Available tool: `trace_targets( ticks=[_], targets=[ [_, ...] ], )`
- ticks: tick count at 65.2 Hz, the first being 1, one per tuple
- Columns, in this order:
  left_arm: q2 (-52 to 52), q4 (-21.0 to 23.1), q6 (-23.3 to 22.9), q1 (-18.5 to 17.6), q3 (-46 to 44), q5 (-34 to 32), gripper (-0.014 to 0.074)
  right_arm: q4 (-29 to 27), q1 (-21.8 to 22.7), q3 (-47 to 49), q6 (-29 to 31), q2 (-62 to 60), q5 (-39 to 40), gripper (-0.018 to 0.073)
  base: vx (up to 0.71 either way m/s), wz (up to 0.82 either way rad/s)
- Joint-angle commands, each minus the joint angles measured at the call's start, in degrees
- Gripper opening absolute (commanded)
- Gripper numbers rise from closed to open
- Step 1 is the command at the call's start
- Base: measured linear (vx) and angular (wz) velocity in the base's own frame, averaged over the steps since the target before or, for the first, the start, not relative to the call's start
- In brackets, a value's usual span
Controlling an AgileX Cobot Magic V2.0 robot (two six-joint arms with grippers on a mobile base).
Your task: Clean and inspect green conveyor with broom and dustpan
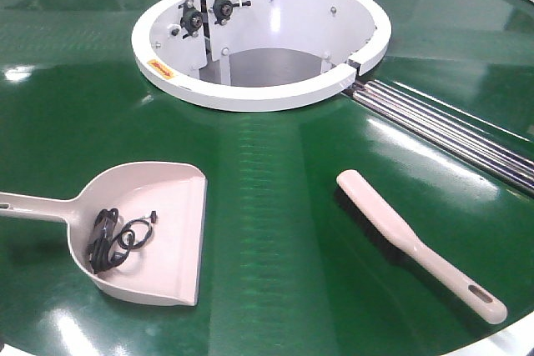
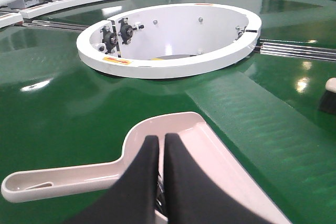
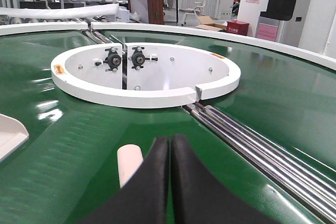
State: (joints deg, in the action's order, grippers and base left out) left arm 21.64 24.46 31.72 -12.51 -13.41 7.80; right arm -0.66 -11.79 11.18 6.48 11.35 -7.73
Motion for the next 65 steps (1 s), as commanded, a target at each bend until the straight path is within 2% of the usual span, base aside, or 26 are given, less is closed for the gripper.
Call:
trace_targets(
  ticks=[1,5,10,18,23,28,45,49,56,65],
  targets=[
    [0.25,0.87,0.03,-0.22,-1.51,-4.12,-0.0007,0.00,0.21,1.65,0.41,0.52,4.72,-0.0008,0.00,0.00],
    [0.25,0.40,-0.64,-0.22,-1.44,-4.30,-0.0007,0.00,0.21,1.65,0.41,0.52,4.72,-0.0008,0.00,0.00],
    [-0.70,-2.69,-5.43,-0.22,-1.44,-5.55,-0.0007,0.00,0.21,1.65,0.41,0.52,4.72,-0.0008,0.00,0.00],
    [-3.39,-14.33,-18.69,-0.22,-1.38,-4.57,-0.0007,0.00,0.21,1.65,0.41,0.52,4.72,-0.0008,0.00,0.00],
    [-4.44,-20.25,-23.49,-0.22,-0.33,-4.71,-0.0007,0.00,0.21,1.65,0.41,0.52,4.72,-0.0008,0.00,0.00],
    [-6.28,-21.56,-24.12,-0.22,2.38,-6.23,-0.0007,0.00,0.21,1.65,0.41,0.52,4.72,-0.0008,0.00,0.00],
    [-15.95,-21.62,-24.65,-0.22,15.75,-14.77,-0.0006,0.00,0.21,1.65,0.41,0.52,4.72,-0.0008,0.00,0.00],
    [-18.02,-21.67,-24.65,-0.22,15.57,-11.68,-0.0006,0.00,0.21,1.65,0.41,0.52,4.72,-0.0008,0.00,0.00],
    [-22.05,-23.60,-24.58,-0.22,15.57,-10.81,-0.0006,0.00,0.21,1.65,0.41,0.52,4.72,-0.0008,0.00,0.00],
    [-23.21,-23.69,-24.63,0.52,15.57,-10.30,-0.0006,0.00,0.21,1.65,0.41,0.52,4.72,-0.0008,0.00,0.00]
  ],
)
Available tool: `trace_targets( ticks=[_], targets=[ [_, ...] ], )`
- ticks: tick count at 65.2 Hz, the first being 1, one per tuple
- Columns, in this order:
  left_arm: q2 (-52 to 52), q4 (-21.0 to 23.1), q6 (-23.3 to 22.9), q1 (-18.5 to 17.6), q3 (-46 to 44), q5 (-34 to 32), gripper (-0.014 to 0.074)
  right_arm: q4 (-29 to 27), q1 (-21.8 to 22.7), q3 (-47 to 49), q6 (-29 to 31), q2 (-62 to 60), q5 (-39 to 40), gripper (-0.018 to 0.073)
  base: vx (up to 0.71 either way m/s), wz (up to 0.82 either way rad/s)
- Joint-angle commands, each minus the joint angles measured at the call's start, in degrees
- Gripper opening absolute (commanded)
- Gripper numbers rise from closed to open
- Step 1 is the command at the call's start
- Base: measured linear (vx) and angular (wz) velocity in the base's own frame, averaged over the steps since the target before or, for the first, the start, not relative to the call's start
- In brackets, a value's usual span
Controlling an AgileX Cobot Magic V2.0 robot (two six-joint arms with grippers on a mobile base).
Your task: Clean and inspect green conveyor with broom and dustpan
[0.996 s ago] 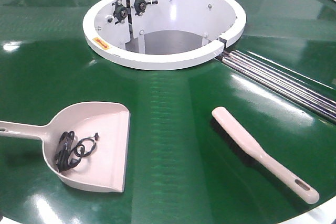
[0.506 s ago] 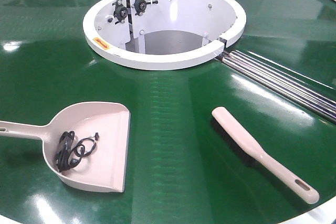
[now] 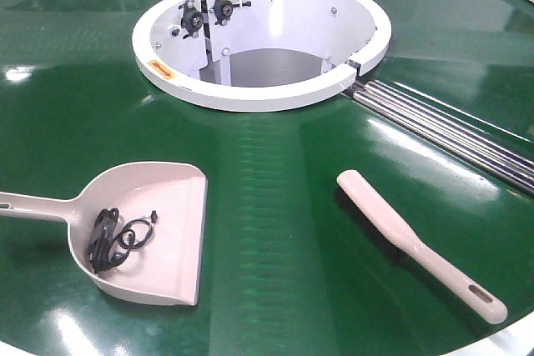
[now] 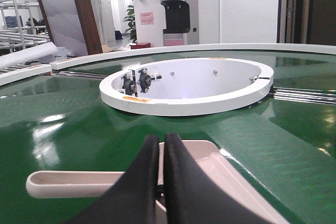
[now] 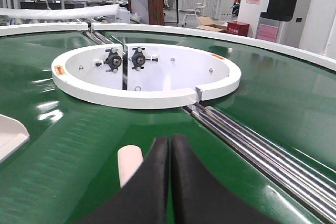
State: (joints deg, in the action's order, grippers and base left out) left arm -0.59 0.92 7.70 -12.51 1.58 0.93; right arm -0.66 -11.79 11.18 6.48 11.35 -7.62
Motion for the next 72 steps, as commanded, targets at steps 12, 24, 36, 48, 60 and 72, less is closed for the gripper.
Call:
trace_targets(
  ticks=[12,24,36,48,60,72],
  targets=[
    [-0.98,-0.27,-4.78,3.60,0.58,-3.34,-0.0006,0.00,0.21,1.65,0.41,0.52,4.61,-0.0008,0.00,0.00],
    [-0.98,-0.92,-5.56,3.78,0.63,-2.90,-0.0006,0.00,0.21,1.65,0.41,0.52,4.55,-0.0008,0.00,0.00],
    [-0.92,-0.92,-5.56,3.78,0.58,-2.90,-0.0006,0.00,0.21,1.65,0.41,0.52,4.55,-0.0008,0.00,0.00],
    [-0.92,-0.92,-5.56,3.78,0.58,-2.90,-0.0006,0.00,0.21,1.65,0.41,0.52,4.55,-0.0008,0.00,0.00],
    [-0.92,-0.92,-5.56,3.78,0.58,-2.90,-0.0006,0.00,0.21,1.65,0.41,0.52,4.55,-0.0008,0.00,0.00],
    [-0.92,-0.92,-5.56,3.78,0.58,-2.90,-0.0006,0.00,0.21,1.65,0.41,0.52,4.55,-0.0008,0.00,0.00]
  ],
)
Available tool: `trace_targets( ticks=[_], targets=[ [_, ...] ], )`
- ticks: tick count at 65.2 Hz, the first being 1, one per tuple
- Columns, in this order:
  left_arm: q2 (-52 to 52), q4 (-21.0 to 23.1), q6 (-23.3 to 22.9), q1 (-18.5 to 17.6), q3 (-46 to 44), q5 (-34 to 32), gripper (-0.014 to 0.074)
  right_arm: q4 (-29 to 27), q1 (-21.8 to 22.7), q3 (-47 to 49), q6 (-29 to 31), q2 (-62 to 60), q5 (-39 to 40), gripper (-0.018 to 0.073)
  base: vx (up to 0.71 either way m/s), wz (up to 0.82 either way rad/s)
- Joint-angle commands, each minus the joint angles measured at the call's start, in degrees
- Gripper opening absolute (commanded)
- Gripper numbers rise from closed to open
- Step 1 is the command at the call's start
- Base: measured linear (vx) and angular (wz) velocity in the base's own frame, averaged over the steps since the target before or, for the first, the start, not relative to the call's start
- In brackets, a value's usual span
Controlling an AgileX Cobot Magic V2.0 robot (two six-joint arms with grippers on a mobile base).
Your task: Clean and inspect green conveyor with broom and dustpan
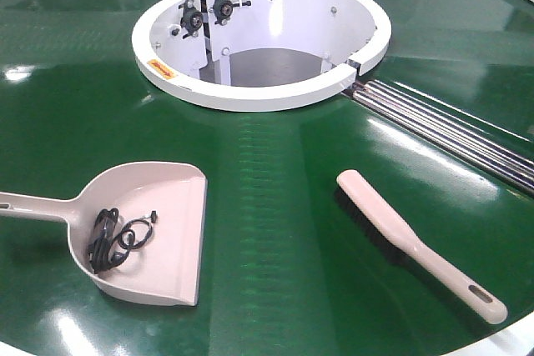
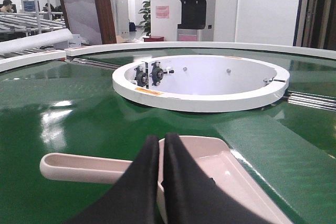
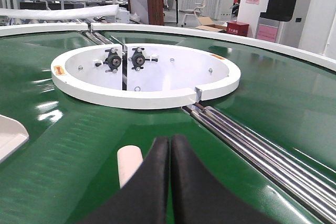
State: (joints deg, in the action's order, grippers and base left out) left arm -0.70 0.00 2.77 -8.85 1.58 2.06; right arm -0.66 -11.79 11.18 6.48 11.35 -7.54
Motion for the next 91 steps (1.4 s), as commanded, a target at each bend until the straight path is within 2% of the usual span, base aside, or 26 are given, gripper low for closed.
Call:
trace_targets(
  ticks=[1,15,29,37,50,54,58,91],
  targets=[
    [-0.81,0.00,-0.63,0.11,0.58,-4.04,-0.0006,0.00,0.21,1.65,0.41,0.52,4.47,-0.0008,0.00,0.00],
    [-0.81,0.00,-0.63,0.11,0.58,-4.04,-0.0006,0.66,0.63,1.65,1.00,0.52,4.33,-0.0008,0.00,0.00],
    [-0.81,0.00,-0.63,0.11,0.58,-4.04,-0.0006,0.66,7.80,1.65,-0.74,0.34,3.01,-0.0008,0.00,0.00],
    [-0.81,0.00,-0.63,0.11,0.58,-4.04,-0.0006,3.27,6.08,0.02,-0.41,-1.37,4.48,-0.0008,0.00,0.00],
    [-0.81,0.00,-0.63,0.11,0.58,-4.04,-0.0006,3.13,3.56,-13.04,-0.79,-9.26,13.71,-0.0008,0.00,0.00],
    [-0.81,0.00,-0.63,0.11,0.58,-4.04,-0.0006,2.33,3.60,-12.88,-2.56,-12.79,7.96,-0.0008,0.00,0.00],
    [-0.76,0.00,-0.63,0.11,0.52,-4.04,-0.0006,2.19,3.54,-12.96,-2.87,-12.63,6.96,-0.0008,0.00,0.00],
    [-0.72,0.00,-0.63,0.11,0.52,-4.04,-0.0006,2.00,3.60,-12.96,-3.47,-12.70,6.34,-0.0008,0.00,0.00]
  ],
)
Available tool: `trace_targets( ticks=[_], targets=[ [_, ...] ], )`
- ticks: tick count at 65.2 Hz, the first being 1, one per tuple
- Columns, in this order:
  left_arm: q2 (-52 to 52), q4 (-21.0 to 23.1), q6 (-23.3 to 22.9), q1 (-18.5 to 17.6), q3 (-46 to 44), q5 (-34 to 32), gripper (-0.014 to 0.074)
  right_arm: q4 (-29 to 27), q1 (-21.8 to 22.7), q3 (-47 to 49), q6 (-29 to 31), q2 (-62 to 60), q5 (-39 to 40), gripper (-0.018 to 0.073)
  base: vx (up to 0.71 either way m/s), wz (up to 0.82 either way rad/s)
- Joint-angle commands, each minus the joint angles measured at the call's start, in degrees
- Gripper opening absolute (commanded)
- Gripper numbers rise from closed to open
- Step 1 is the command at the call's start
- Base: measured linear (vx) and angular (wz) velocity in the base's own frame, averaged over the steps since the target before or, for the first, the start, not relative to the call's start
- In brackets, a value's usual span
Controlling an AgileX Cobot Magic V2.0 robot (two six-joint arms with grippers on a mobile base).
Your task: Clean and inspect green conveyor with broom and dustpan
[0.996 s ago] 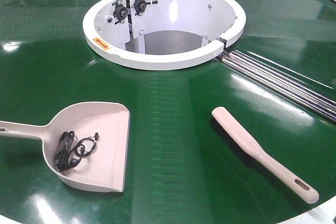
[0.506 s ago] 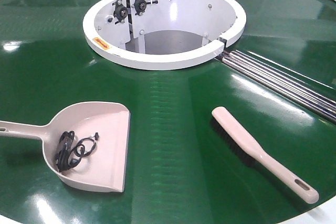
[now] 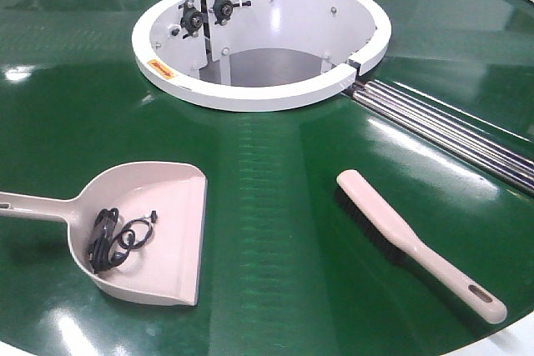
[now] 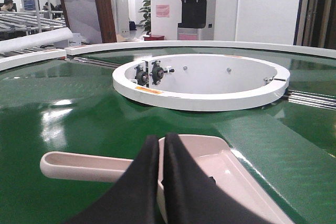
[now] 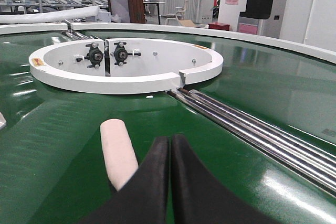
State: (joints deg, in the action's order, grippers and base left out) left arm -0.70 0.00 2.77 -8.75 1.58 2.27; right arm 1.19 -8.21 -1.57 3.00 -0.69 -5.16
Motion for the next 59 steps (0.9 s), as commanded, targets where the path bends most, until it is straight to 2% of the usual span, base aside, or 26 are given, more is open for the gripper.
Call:
trace_targets(
  ticks=[1,59],
  targets=[
    [-0.72,0.00,-0.63,0.01,0.52,-4.25,-0.0006,0.15,0.01,-0.20,0.01,-0.66,3.95,-0.0008,0.00,0.00],
    [-0.72,0.00,-0.63,0.01,0.52,-4.25,-0.0006,0.15,0.01,-0.20,0.01,-0.66,3.95,-0.0008,0.00,0.00]
  ],
)
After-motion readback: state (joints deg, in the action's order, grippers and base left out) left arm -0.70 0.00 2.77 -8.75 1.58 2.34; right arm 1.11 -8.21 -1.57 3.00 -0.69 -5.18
